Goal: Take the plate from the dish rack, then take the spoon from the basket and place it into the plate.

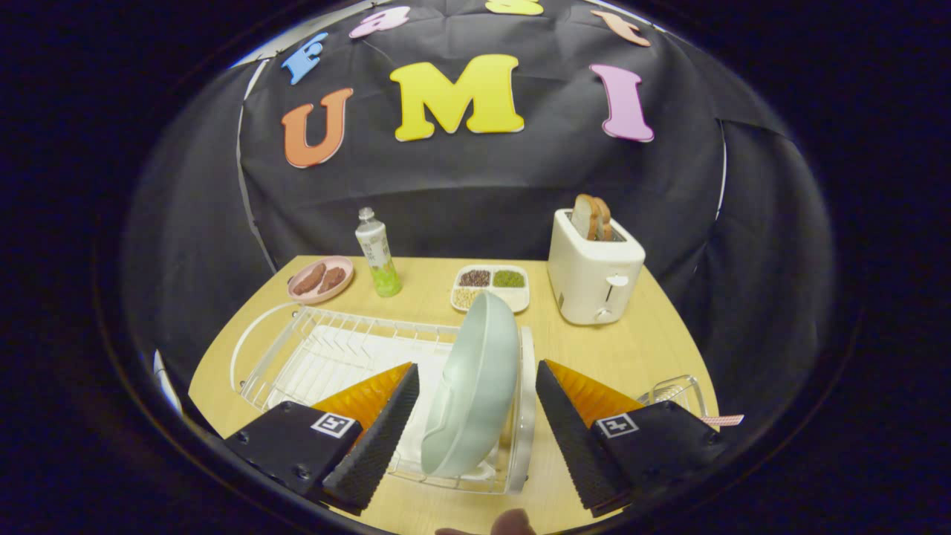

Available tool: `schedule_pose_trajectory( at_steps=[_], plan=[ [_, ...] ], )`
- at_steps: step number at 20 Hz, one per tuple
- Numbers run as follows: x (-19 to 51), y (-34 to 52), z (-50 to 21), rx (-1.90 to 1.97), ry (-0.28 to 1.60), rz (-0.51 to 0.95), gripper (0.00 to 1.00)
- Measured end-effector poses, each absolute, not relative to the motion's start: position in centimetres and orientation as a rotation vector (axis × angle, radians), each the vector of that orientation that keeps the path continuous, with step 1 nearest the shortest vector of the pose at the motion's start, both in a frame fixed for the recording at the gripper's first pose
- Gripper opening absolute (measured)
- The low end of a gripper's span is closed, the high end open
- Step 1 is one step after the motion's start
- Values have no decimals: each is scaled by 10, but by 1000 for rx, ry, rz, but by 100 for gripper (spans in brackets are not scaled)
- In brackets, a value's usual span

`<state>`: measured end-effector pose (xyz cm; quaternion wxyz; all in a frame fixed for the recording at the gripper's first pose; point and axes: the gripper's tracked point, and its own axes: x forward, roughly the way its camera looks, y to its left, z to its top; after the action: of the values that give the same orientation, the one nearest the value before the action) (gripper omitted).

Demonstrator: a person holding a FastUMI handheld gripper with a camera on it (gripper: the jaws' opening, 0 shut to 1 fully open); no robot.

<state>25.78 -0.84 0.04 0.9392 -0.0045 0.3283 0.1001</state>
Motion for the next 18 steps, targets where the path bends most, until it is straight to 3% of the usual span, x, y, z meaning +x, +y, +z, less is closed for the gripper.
schedule_pose_trajectory(
  at_steps=[3, 11, 12, 13, 18],
  plan=[
    [272, -1, -22, 16, 759, 193, 100],
    [274, 14, -18, -38, 784, 125, 65],
    [274, 16, -17, -44, 781, 109, 54],
    [273, 15, -16, -54, 783, 85, 49],
    [272, 7, 12, -96, 714, -1, 39]
  ],
)
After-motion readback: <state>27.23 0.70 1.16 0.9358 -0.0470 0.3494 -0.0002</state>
